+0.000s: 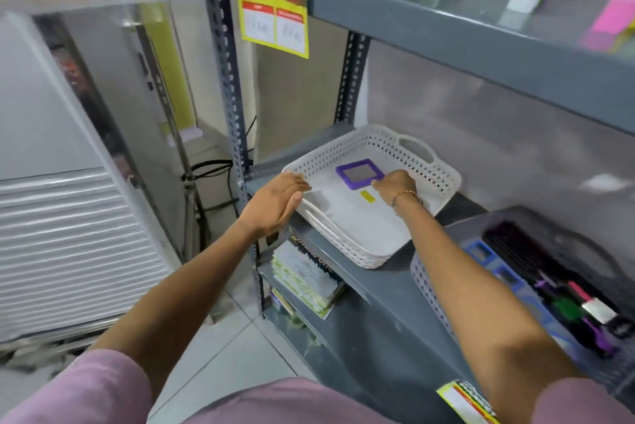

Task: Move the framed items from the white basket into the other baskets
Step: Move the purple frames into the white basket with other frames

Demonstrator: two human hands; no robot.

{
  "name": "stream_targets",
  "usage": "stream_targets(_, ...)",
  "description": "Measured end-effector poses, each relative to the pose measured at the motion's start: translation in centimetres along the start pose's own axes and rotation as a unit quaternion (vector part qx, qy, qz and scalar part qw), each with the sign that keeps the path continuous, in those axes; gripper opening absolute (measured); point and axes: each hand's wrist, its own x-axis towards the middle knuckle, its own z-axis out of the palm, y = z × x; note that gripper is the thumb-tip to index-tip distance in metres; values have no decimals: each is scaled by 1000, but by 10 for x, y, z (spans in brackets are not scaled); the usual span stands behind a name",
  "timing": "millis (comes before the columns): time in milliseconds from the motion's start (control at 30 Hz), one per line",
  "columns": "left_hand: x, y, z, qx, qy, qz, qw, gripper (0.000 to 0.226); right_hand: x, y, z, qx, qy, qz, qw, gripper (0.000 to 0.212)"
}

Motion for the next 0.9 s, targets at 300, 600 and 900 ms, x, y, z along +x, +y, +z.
stream_targets(300, 0, -1, 7, -1, 19, 0, 1000, 53, 29, -15, 27, -69, -32, 76, 994, 81)
stream_targets(600, 0, -5, 11, 0, 30, 11, 999, 47, 33, -12, 25, 150, -4, 86, 985, 103)
stream_targets(900, -2, 24, -10, -19, -5, -39, 999, 51, -28, 7, -23, 396, -6, 41, 918, 50)
